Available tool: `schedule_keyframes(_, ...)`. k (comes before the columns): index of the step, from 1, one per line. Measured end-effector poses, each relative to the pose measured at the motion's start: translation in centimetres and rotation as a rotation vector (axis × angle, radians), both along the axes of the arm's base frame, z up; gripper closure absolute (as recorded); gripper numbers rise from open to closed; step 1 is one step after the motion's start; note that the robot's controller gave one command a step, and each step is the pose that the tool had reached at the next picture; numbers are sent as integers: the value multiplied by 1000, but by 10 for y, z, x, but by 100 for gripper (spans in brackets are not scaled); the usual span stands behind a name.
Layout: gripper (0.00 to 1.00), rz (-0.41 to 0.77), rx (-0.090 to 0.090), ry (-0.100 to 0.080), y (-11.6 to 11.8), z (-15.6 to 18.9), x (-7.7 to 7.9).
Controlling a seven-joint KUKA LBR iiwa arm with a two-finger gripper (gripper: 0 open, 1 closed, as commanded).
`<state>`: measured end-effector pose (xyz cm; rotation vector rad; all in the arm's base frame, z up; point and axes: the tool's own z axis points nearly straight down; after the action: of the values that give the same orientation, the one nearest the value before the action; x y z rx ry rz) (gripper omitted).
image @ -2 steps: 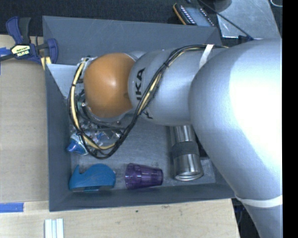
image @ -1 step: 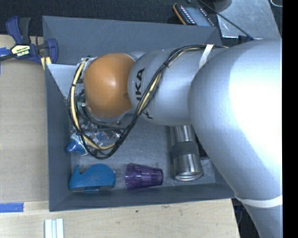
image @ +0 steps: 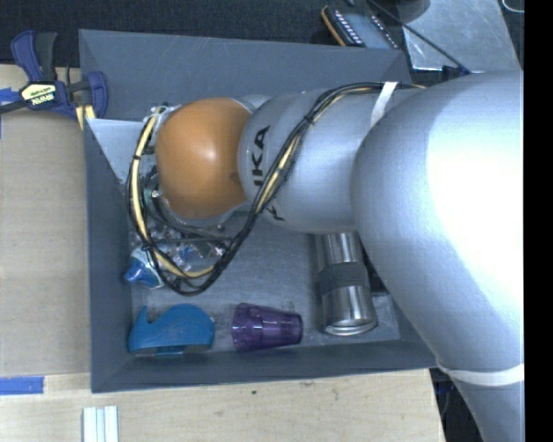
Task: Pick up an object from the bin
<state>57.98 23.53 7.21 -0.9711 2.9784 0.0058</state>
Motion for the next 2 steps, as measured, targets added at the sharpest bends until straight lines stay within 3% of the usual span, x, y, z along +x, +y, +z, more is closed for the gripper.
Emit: schedule_keyframes(2, 100, -2, 3, -4, 0, 9, 1)
